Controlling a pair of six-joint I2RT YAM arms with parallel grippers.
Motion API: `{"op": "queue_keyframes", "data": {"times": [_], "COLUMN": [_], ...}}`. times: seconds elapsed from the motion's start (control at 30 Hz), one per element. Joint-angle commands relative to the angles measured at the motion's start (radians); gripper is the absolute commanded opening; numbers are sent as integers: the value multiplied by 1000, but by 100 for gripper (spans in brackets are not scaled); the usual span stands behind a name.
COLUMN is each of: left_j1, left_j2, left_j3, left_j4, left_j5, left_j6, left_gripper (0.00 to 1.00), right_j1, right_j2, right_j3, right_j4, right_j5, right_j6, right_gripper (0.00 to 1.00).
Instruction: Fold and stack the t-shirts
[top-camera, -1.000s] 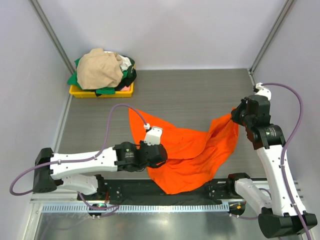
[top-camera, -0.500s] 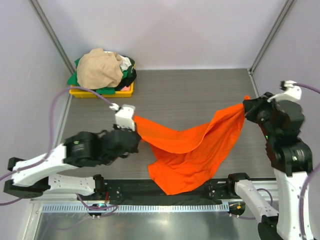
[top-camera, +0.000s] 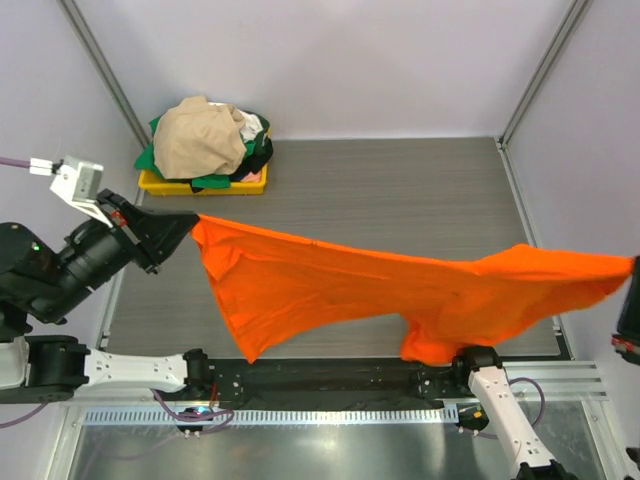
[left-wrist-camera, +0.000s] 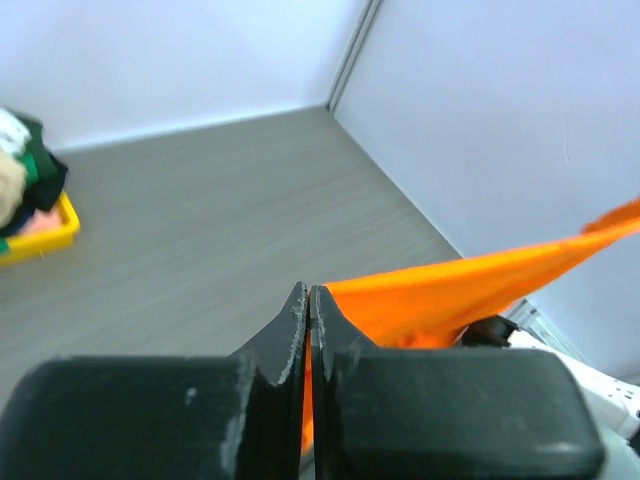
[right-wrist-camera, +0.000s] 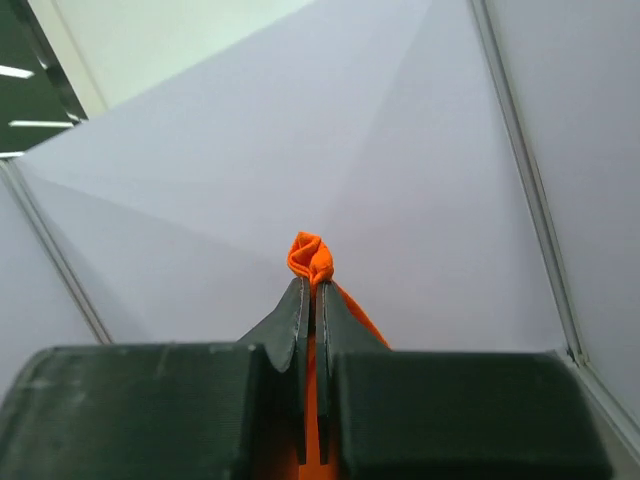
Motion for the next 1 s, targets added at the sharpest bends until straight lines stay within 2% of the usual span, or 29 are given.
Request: {"op": "queue_keyframes", "data": {"times": [0.0,0.1,0.13,0.27,0.37,0.4,0.43,0.5,0.53,0.57,0.6,0.7,0.73,0.77,0.8,0.83,0.87,0.9,0.97], "left_j1": [-2,-2,-2,-2,53,110,280,487,635,700,818,981,1009,1031,1058,1067,1072,1075,1074], "left_j2": [39,62,69,151,181,199,210,228,257,285,323,559,692,775,847,1003,1074,1137,1260], "left_j3": [60,49,40,-30,-121,-164,-178,-231,-309,-348,-371,-390,-321,-272,-195,-113,101,206,425], "left_j4": [94,178,198,287,385,420,413,433,462,485,514,550,545,512,478,434,310,242,98], "left_j5": [4,4,-5,-175,-232,-144,-60,246,324,382,498,661,665,695,697,679,668,644,621], "left_j6": [170,241,261,354,446,447,374,303,261,247,229,180,162,157,154,157,151,148,119], "left_gripper": [0,0,0,0,0,0,0,0,0,0,0,0,0,0,1,6,16,37,54], "right_j1": [3,3,5,3,3,3,3,3,2,0,-4,-24,-36,-47,-67,-67,-69,-67,-69], "right_j2": [94,160,230,477,652,695,747,894,943,988,1087,1285,1342,1393,1492,1531,1565,1603,1584], "right_j3": [84,129,141,262,253,226,215,180,167,153,123,98,110,160,199,243,332,369,355], "right_j4": [59,62,61,-40,-7,9,21,58,68,88,98,116,115,113,99,79,26,-2,-27], "right_j5": [31,43,37,8,23,37,75,129,165,195,212,281,278,232,203,184,176,169,140], "right_j6": [-45,-53,-56,-60,-85,-94,-102,-100,-106,-105,-102,-71,-52,-48,-44,-35,-21,-19,-5], "right_gripper": [1,1,1,1,1,1,1,1,1,1,1,1,2,12,39,78,86,89,91]}}
